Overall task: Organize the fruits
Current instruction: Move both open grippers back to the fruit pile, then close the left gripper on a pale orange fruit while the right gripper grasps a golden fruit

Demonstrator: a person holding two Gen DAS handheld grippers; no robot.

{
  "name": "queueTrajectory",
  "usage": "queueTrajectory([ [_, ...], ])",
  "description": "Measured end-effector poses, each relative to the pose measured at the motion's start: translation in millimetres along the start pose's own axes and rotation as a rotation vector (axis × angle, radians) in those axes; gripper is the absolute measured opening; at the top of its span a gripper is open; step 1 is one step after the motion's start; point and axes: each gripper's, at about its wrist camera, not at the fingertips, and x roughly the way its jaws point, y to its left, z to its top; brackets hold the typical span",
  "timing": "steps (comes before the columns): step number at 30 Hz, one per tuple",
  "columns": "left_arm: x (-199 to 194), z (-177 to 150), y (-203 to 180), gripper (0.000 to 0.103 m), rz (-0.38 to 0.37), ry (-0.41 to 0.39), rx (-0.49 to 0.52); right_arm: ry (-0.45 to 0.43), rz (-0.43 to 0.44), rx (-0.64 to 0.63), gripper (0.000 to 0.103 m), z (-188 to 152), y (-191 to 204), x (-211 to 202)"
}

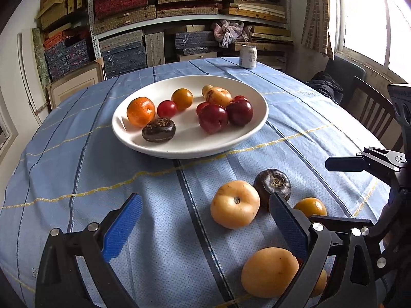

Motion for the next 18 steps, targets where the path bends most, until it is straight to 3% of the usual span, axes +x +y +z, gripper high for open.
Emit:
queueTrajectory([
  [6,16,-2,6,0.1,-0.003,0.061,-0.009,0.032,-0.027,-0.044,0.098,-2,4,12],
  [14,24,0,4,0.099,-0.01,0.076,0.0,0.034,-0.064,-0.036,0.098,0,0,17],
  [15,24,0,4,0.096,-0.014,0.081,-0.004,0.025,-0.074,-0.051,0.096,-1,2,15],
  [16,24,1,3,0.091,-0.027,0.082,-0.001,0.021,-0.076,-0.065,0.087,-2,5,14],
  [17,24,1,0,0.08,-0.044,0.081,0.006,0.027,-0.069,-0.077,0.079,-3,7,13],
  [18,24,0,-3,0.07,-0.05,0.086,0.017,0.038,-0.064,-0.086,0.062,-4,10,13],
])
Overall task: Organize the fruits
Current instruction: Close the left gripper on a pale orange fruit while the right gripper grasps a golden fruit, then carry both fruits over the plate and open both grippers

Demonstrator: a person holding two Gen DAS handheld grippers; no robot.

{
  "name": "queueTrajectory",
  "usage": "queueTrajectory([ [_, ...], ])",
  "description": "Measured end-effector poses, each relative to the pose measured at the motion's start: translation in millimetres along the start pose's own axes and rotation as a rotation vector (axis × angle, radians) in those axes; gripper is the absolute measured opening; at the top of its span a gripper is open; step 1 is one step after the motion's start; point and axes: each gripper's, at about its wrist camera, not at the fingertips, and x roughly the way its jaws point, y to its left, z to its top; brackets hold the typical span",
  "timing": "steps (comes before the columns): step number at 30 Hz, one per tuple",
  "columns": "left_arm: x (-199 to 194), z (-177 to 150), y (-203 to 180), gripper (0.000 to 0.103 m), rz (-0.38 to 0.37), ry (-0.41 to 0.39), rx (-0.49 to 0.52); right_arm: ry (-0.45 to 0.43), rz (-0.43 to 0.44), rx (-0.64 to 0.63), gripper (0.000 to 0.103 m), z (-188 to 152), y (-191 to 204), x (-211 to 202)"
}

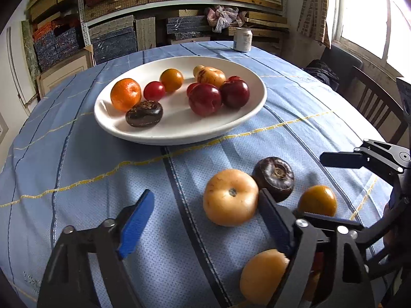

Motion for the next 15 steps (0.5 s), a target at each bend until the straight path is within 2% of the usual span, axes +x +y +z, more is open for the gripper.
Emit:
queueTrajectory([
  [1,1,-1,-3,0.065,-0.001,0.007,0.008,0.003,-0.004,-0.008,0.049,-1,3,0],
  [2,2,-1,-5,0.053,-0.006,0.014,0.014,0.002,-0.013,-0.017,0.044,-2,7,0],
  [3,3,-2,-7,0.048,-0.015,0.019,0.011,0.001,-0.018,-0.025,0.039,-4,10,0],
  [4,2,-2,-7,0.041,-0.016,0.02,0.004,-0.002,-0.025,-0.03,0.038,-5,12,-1],
  [8,-2,-6,-11,0.041,0.006,0.018,0.022,-0.034,0.0,-0.025,0.038,-8,14,-9],
  [11,-7,-8,-8,0.041,-0.003,0.006,0.0,-0.057,-0.048,-0.031,0.038,-6,15,-15],
  [15,-17,-6,0,0.041,-0.004,-0.023,-0.05,-0.082,-0.048,-0.009,0.038,2,11,-21],
])
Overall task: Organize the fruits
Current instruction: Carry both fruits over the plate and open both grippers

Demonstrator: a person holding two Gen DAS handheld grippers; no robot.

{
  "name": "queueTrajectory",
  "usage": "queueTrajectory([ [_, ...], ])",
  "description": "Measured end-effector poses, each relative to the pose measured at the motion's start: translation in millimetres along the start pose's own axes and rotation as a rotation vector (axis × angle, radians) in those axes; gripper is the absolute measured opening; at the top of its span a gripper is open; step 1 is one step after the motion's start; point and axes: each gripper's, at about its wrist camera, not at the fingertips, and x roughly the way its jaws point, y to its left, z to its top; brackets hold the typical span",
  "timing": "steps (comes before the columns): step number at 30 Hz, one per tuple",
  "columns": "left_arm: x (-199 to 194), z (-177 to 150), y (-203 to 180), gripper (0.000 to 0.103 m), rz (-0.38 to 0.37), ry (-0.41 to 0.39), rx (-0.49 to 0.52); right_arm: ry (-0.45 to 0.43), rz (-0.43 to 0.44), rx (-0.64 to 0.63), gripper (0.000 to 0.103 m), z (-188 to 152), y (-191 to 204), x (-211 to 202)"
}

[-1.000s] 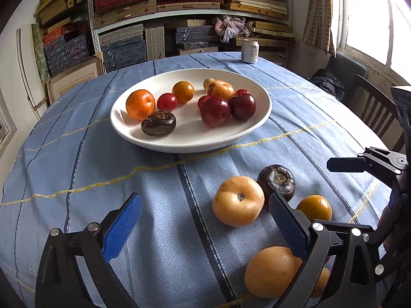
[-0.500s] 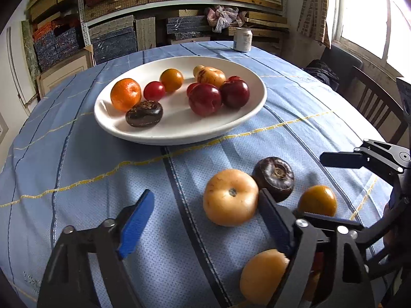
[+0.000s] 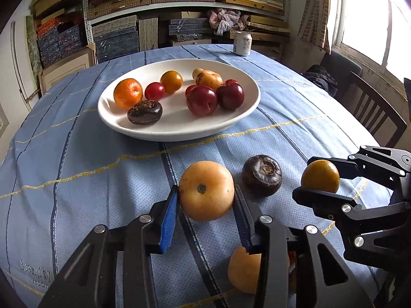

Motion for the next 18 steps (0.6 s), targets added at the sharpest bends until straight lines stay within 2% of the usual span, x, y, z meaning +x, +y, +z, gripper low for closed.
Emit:
queueTrajectory([
  [8,-16,15,16,0.041,0.016,-0.042,-0.056,-0.089,-0.035,0.081,0.038,24,-14,-8],
  [18,-6,45,28,0.041,0.049,-0.061,-0.052,-0.178,-0.071,0.069,0.038,67,-22,-3],
])
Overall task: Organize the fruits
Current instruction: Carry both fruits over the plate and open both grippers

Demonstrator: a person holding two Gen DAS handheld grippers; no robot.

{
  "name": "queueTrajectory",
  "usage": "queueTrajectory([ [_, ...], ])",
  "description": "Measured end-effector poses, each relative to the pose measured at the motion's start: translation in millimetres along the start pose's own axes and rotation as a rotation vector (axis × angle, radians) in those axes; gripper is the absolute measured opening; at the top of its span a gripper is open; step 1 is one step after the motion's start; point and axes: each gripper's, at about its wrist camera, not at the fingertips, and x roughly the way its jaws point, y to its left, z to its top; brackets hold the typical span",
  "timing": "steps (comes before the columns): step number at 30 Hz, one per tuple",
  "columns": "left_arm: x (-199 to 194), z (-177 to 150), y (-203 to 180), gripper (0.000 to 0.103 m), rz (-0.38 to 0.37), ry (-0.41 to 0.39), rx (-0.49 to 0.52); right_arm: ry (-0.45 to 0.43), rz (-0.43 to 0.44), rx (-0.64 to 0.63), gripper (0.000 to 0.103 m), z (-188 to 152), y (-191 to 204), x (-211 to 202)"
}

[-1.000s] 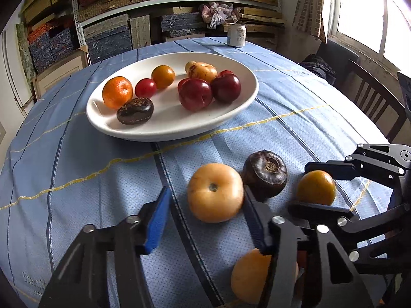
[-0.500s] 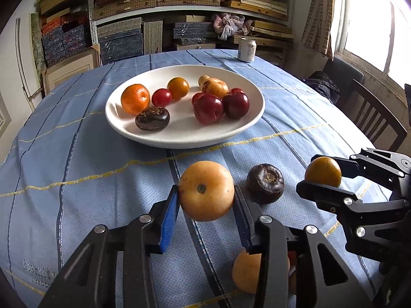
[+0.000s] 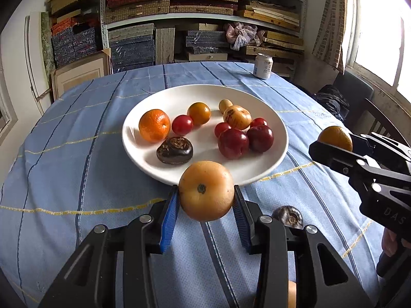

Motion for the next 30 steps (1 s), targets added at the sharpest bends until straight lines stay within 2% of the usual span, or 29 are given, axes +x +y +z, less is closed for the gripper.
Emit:
queueTrajectory([
  [10,28,25,-2,0.041,-0.003,-0.002,-0.002,0.011,0.062,-0.012,0.038,16,2,45],
  [16,38,25,6,0.041,0.009,0.013,-0.021,0.043,0.089,0.008,0.038,17,-5,63],
  [20,41,26,9,0.043,-0.009,0.007,-0.03,0.056,0.089,0.001,0.039,17,-6,71],
  [21,41,26,10,0.055,0.002,-0.007,-0.04,0.059,0.088,-0.004,0.041,16,-5,72],
  [22,42,26,13,0.064,0.057,-0.009,-0.05,0.06,0.072,-0.002,0.053,16,-6,72],
  [23,42,26,18,0.084,0.098,-0.014,-0.066,0.052,0.05,0.014,0.063,15,-10,71],
  [24,42,26,25,0.1,0.13,-0.017,-0.097,0.041,0.048,0.04,0.099,15,-16,69],
  [26,39,25,37,0.099,0.077,-0.027,-0.17,0.007,0.056,0.092,0.099,16,-26,64],
  [28,37,25,42,0.1,0.023,-0.029,-0.215,0.005,0.048,0.093,0.099,18,-28,62],
  [30,35,26,37,0.1,0.042,-0.039,-0.187,-0.018,0.034,0.078,0.099,18,-28,58],
])
